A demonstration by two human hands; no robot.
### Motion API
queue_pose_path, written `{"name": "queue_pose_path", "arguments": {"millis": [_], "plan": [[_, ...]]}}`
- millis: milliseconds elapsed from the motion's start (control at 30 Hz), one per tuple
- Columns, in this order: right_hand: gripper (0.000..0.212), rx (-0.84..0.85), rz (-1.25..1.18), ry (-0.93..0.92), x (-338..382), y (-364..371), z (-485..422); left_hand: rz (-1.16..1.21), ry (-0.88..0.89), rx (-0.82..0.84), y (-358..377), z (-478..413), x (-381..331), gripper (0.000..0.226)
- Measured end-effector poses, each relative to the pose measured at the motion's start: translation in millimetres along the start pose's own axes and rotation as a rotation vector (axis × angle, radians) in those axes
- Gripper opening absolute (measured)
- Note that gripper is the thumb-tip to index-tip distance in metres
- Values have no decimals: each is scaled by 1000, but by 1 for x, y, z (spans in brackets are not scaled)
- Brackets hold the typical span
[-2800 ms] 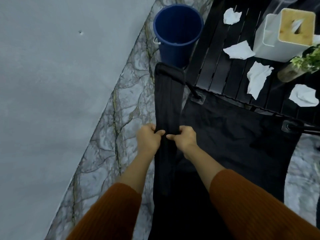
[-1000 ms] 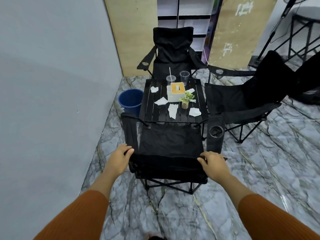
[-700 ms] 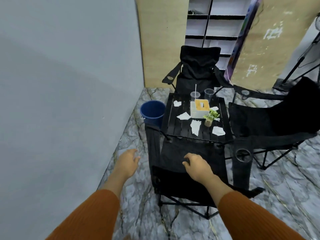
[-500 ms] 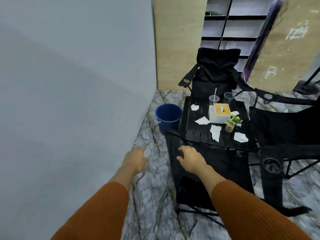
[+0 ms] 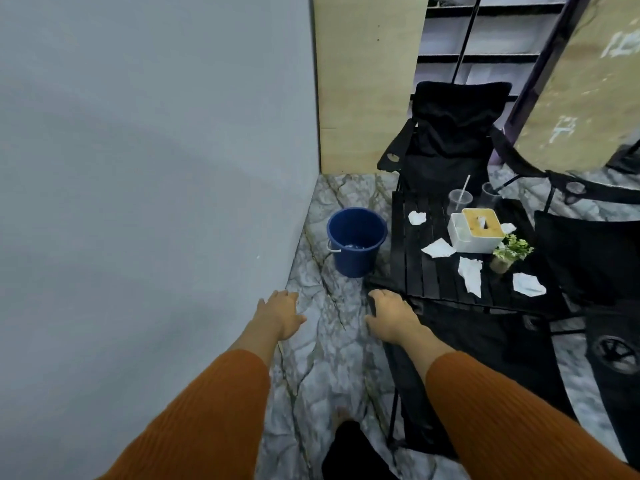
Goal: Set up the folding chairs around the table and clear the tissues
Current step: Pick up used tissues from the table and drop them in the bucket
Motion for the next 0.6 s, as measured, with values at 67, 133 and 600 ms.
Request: {"name": "queue_pose_path", "arguments": {"millis": [67,133,600], "plan": [[60,-8,-6,6,2,-9,-31,-1,8,-3,-18,-30,3,65],[57,-34,-18,8,3,-24,-65,-2,17,-8,-39,-64,3,62],[51,-103,-160,185,-47,-160,-266,-18,108,3,-190,-314,-53,54]]}}
Point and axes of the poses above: each hand's wrist, its own z-axis away from the middle knuckle, its own y-axis out of the palm, x = y × z, the point moved 5 cm from there along -z, towards the middle knuckle, and after that the axes turned 1 degree about -y, right-handed, at the moved point
